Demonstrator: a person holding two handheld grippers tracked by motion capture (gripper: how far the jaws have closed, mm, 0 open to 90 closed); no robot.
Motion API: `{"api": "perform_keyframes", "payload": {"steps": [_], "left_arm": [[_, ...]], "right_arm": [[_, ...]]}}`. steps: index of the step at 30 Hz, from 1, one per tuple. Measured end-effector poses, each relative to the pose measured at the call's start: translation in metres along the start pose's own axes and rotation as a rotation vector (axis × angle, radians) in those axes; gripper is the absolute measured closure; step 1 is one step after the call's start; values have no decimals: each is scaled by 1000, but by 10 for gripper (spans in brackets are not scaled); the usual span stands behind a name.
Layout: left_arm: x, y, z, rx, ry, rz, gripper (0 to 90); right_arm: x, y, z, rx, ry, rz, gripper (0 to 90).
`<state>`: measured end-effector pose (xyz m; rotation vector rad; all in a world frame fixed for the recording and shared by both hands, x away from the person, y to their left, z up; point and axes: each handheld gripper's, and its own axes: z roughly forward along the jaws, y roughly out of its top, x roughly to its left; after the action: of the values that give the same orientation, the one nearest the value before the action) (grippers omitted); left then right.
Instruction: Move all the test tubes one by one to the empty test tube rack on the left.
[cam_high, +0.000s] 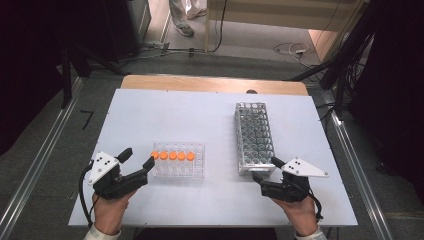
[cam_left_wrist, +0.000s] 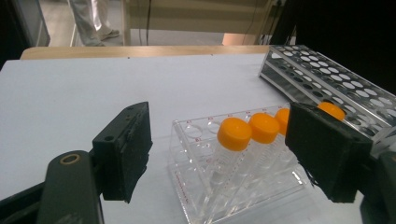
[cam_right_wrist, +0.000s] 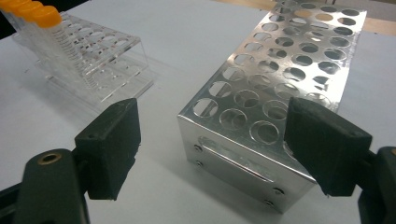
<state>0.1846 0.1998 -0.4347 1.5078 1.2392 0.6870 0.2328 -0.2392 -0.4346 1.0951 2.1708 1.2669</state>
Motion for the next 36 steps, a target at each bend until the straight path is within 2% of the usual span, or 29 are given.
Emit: {"api": "perform_keyframes", "payload": {"steps": [12, 25, 36], "left_arm": [[8, -7, -3, 1, 33, -9, 205], [29, -18, -2, 22, 103, -32, 199], [45, -26, -5, 32, 156, -45, 188]], "right_arm": [[-17, -5, -10, -8, -44, 26, 175], [-42, -16, -23, -19, -114, 64, 174], [-79, -33, -37, -26, -216, 133, 174]]}}
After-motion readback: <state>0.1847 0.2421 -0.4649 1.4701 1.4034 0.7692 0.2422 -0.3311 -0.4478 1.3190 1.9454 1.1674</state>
